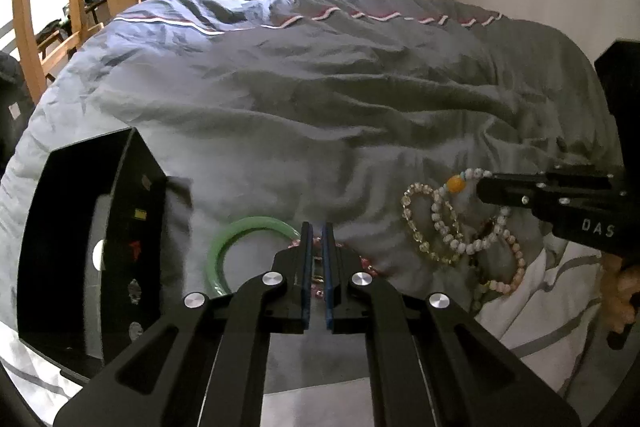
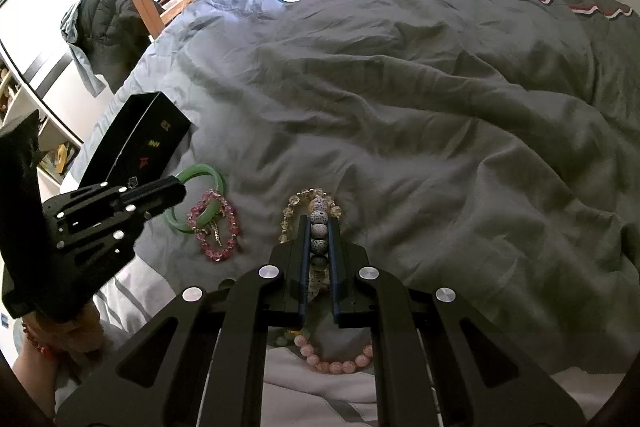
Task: Organize jewelry
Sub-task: 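Close left tool on pink crystal bracelet while right tool grasps white orange-bead bracelet, then lift pink bracelet with left tool toward black box while right tool holds white bracelet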
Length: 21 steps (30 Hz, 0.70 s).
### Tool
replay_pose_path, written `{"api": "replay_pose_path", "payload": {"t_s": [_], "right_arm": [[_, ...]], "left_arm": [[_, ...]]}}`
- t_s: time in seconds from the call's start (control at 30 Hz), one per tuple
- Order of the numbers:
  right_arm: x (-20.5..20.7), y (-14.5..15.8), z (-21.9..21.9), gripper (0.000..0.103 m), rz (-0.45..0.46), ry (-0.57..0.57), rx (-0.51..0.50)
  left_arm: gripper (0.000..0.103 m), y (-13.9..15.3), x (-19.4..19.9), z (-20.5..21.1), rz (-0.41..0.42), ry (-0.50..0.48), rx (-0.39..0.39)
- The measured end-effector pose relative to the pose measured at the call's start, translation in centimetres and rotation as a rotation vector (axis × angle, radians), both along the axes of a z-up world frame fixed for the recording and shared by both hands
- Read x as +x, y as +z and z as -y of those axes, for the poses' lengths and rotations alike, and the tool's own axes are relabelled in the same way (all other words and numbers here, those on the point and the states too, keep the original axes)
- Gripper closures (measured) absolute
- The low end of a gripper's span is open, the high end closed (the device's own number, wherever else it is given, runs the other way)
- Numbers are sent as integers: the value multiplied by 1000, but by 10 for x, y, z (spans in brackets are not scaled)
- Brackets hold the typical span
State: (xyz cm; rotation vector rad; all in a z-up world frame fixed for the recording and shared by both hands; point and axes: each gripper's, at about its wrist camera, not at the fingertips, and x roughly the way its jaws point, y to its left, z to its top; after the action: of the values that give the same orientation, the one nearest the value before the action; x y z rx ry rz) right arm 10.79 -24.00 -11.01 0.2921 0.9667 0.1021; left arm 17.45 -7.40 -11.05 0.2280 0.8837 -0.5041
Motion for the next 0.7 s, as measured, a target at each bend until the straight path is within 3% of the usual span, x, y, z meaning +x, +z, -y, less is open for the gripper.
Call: {"api": "replay_pose_path", "payload": {"t_s": [0.17, 0.23, 0.27, 0.3, 0.37, 0.43, 0.47, 0.5, 0.6, 0.7], "right_arm": [[0, -1, 0, 94, -5, 1, 3], [0, -1, -1, 94, -8, 4, 4], [0, -2, -1, 94, -9, 6, 4], [0, -2, -2, 94, -10, 8, 4], [1, -3, -2, 94, -12, 11, 4], [2, -4, -2, 94, -14, 12, 4], [3, -4, -3, 94, -15, 13, 4], [3, -5, -3, 94, -16, 13, 5], [3, -6, -5, 94, -19, 18, 5], [3, -6, -6, 94, -21, 20, 4]], "left_arm": [[98, 0, 4, -4, -25, 4, -19], [74, -9, 7, 0, -44, 5, 0], [40, -12, 7, 2, -39, 8, 12], [27, -16, 5, 7, -17, 5, 30], [27, -23, 4, 14, -18, -14, 63], [27, -28, 3, 18, -10, -20, 97], [36, -32, 4, 19, -19, -23, 105], [55, -36, 6, 18, -42, -27, 106], [89, -42, 11, 15, -77, -15, 105], [100, -35, 12, 10, -87, -25, 56]]}}
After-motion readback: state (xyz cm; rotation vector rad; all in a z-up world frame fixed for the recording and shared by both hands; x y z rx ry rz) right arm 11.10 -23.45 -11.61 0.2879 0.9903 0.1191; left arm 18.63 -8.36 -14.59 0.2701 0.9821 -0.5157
